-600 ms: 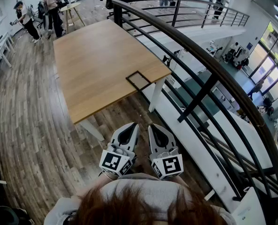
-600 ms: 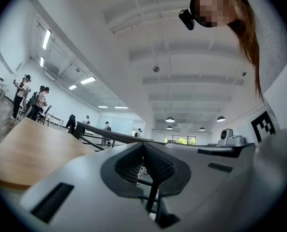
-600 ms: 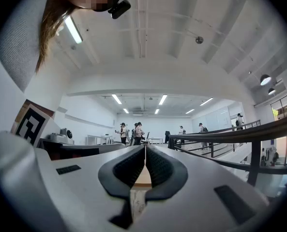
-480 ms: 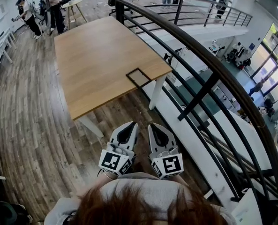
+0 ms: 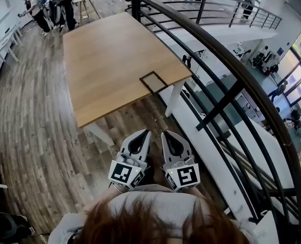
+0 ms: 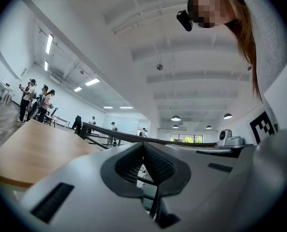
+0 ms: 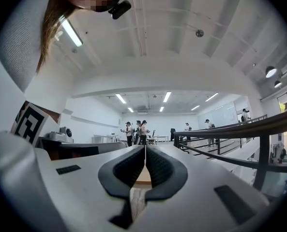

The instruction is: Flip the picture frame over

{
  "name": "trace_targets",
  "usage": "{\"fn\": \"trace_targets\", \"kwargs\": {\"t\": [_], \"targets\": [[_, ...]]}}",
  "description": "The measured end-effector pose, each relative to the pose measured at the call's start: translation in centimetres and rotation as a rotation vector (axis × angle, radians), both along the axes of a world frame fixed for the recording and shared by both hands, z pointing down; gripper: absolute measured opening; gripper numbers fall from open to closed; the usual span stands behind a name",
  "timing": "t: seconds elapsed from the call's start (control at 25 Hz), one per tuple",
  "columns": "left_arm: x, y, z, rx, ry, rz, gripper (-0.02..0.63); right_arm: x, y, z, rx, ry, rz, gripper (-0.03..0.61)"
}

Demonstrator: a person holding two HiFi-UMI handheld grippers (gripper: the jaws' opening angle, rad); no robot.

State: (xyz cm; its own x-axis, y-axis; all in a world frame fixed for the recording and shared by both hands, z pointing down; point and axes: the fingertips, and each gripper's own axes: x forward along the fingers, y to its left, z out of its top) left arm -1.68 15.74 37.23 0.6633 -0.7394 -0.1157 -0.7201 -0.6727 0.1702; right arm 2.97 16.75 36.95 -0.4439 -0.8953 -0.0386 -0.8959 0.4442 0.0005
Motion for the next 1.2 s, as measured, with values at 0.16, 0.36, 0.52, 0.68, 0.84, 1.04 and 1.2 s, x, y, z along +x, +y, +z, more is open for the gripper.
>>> {"fn": "trace_targets", "kwargs": {"t": [0.16, 0.36, 0.52, 0.68, 0.84, 1.04, 1.2], "targets": [[-0.3, -2.9, 0.0, 0.003, 0.012, -0.015, 0.006, 0.1, -2.5, 0.1, 0.002, 0.002, 0.010, 0.017], [-0.9, -7.9, 0.2, 0.013, 0.005, -0.021, 0.006, -0.2, -7.5, 0.2, 0.000, 0.001, 0.014, 0.017], [-1.6, -13.0, 0.2, 0.000, 0.015, -0.018, 0.006, -1.0, -12.5, 0.1, -0.002, 0.006, 0.021, 0.017], [-2.4, -19.2, -0.2, 0.008, 0.012, -0.005, 0.006, -2.2, -18.6, -0.6, 0.010, 0.007, 0.026, 0.017], [-2.9, -24.8, -0.9, 0.014, 0.008, 0.012, 0.006, -2.7, -24.2, -1.5, 0.025, 0.007, 0.041, 0.017], [-2.7, -29.1, -0.9, 0.006, 0.004, 0.033, 0.006, -2.6, -28.2, -1.9, 0.020, 0.007, 0.065, 0.017], [-1.7, -30.6, 0.0, -0.015, 0.002, 0.043, 0.006, -1.6, -29.8, -1.0, -0.006, 0.003, 0.073, 0.017]]}}
